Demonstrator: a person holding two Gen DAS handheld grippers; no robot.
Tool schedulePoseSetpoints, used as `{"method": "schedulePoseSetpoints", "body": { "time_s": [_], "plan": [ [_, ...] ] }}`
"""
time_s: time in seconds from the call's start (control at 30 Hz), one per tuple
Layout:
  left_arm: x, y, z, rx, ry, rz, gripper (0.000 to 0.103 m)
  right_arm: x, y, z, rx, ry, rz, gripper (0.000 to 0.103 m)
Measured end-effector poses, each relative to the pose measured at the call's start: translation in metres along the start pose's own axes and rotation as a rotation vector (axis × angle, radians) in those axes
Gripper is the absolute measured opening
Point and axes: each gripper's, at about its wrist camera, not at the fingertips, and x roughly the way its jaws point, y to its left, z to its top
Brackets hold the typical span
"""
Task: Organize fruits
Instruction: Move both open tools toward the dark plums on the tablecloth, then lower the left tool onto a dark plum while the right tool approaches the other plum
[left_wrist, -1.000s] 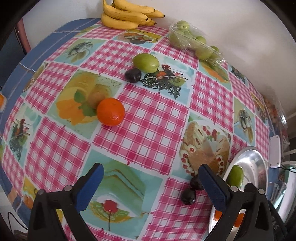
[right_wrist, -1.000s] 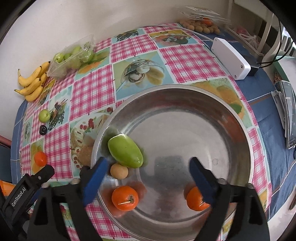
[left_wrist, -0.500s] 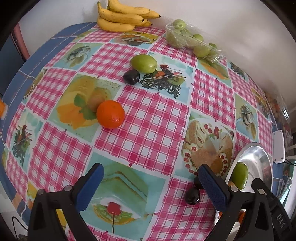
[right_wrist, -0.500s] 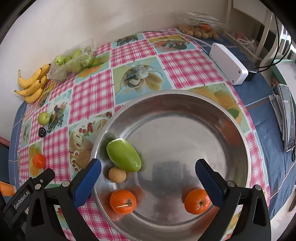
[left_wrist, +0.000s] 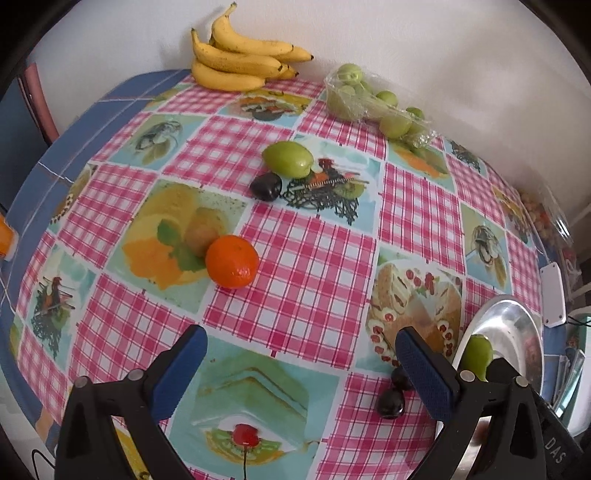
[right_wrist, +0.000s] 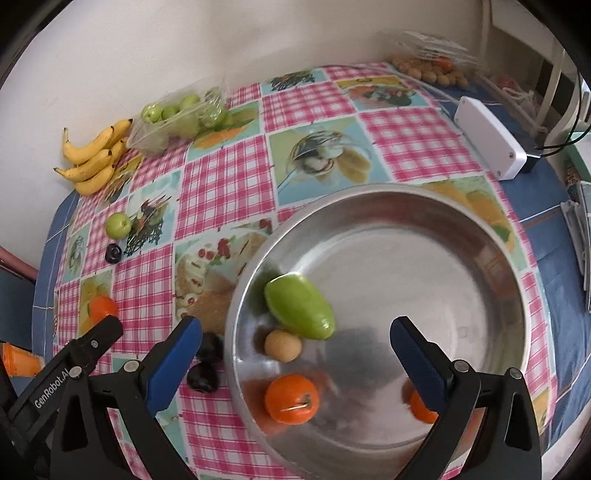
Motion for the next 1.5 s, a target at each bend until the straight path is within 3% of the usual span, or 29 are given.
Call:
{"method": "schedulePoseSetpoints", "body": {
  "time_s": [0.13,0.27,0.57,0.87,0.93,1.13,1.2,1.3,1.5],
  "plan": [
    [0.008,-0.002,-0.005,-0.005,0.064,-0.041,0.103,0.004,0.005,-0.003,0.005,0.037,-0.022,0.102],
    [0.013,-0.001,-0.009,-0.006,0.089,-0.036,0.103,0.006,0.006,-0.006,-0.008,0.046,-0.062,0.102],
    [0.024,-0.013,-0.023,0.028,0.176,-0.074,0.102,0.004,-0.014,-0.008,0.041,0.059,-0.099,0.102],
    [0.03,-0.033,-0.031,0.051,0.23,-0.206,0.072,-0.001,-0.023,-0.008,0.061,0.048,-0.09,0.102],
    [0.034,-0.035,-0.032,0.031,0.247,-0.24,0.07,0.0,-0.023,-0.008,0.059,0.05,-0.09,0.102],
    [0.036,-0.039,-0.036,0.04,0.265,-0.261,0.049,-0.001,-0.023,-0.008,0.063,0.05,-0.089,0.102],
    [0.036,-0.039,-0.037,0.032,0.266,-0.27,0.033,-0.001,-0.024,-0.008,0.064,0.048,-0.089,0.102],
    [0.037,-0.038,-0.034,0.021,0.261,-0.285,0.025,-0.001,-0.023,-0.008,0.068,0.047,-0.089,0.102],
    [0.025,-0.034,-0.026,0.021,0.221,-0.289,0.02,-0.002,-0.019,-0.007,0.062,0.038,-0.085,0.102]
  ]
}}
